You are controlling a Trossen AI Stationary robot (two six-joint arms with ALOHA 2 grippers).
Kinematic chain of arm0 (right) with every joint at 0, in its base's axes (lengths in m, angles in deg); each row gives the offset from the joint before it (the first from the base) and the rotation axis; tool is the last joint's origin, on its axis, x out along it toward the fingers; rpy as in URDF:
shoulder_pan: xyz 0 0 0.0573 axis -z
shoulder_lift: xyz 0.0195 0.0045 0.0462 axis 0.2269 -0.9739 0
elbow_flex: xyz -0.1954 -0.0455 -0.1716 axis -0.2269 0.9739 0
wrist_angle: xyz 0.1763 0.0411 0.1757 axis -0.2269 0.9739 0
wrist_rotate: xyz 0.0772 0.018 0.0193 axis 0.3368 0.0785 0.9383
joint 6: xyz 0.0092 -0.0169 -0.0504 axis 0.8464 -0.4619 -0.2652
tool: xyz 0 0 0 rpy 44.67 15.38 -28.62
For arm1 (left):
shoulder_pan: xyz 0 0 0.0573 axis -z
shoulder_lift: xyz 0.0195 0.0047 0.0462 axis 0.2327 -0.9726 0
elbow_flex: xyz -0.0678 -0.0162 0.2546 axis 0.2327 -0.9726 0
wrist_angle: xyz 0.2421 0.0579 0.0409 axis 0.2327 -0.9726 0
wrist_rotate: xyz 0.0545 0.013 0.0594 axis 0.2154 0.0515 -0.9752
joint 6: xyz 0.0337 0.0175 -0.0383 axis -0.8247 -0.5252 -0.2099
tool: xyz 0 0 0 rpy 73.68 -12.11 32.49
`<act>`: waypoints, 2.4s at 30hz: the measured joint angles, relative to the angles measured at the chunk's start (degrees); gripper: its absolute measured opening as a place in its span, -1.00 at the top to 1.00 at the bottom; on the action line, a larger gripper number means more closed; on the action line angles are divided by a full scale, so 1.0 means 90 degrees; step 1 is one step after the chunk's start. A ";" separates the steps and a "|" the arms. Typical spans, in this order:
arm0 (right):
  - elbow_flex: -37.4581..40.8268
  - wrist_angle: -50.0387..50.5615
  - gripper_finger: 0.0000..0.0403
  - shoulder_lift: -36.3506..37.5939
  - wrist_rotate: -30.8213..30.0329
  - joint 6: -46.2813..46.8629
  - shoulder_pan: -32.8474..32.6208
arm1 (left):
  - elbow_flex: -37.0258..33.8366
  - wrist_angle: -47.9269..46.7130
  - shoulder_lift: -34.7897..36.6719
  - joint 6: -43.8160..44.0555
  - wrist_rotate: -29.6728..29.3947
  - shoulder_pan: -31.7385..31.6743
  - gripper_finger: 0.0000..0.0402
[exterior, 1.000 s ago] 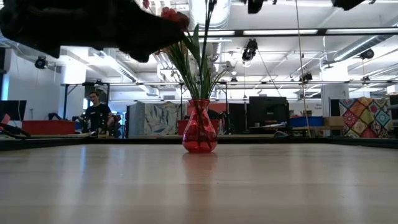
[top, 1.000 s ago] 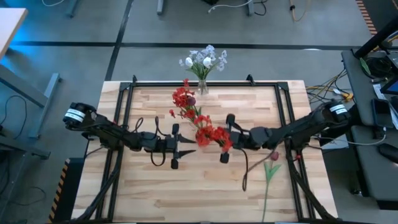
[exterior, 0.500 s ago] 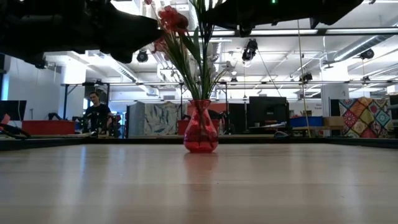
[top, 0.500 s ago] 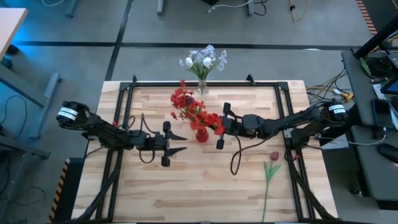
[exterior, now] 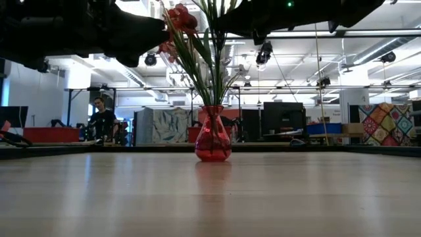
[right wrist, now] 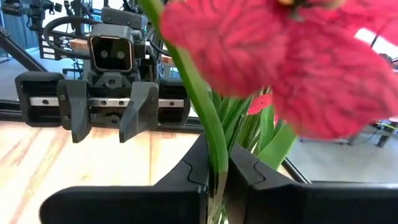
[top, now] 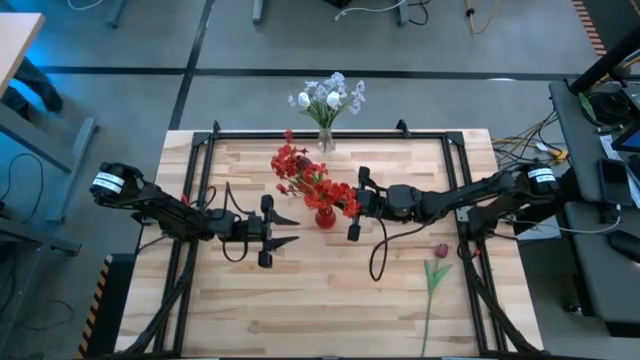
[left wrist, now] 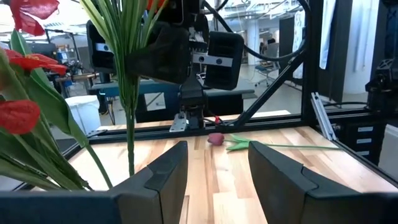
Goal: Sort flowers into vase by color
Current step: Put the red flowers into the red vase
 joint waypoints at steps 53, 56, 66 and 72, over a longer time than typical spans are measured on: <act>-0.1574 0.4422 -0.59 0.0056 -0.1811 0.1906 -0.0017 | -0.0012 -0.0034 0.0007 0.0024 0.0007 0.0000 0.23; -0.1820 0.4828 -0.62 0.0056 -0.1812 0.1907 -0.0017 | -0.0018 -0.0032 0.0007 0.0024 0.0007 0.0000 0.23; -0.2674 0.6458 -0.62 0.0056 -0.1779 0.1935 -0.0073 | -0.0027 -0.0034 0.0007 0.0026 0.0007 0.0000 0.23; -0.3063 0.7437 -0.62 0.0106 -0.1750 0.1942 -0.0333 | -0.0027 -0.0034 0.0007 0.0048 0.0008 0.0005 0.23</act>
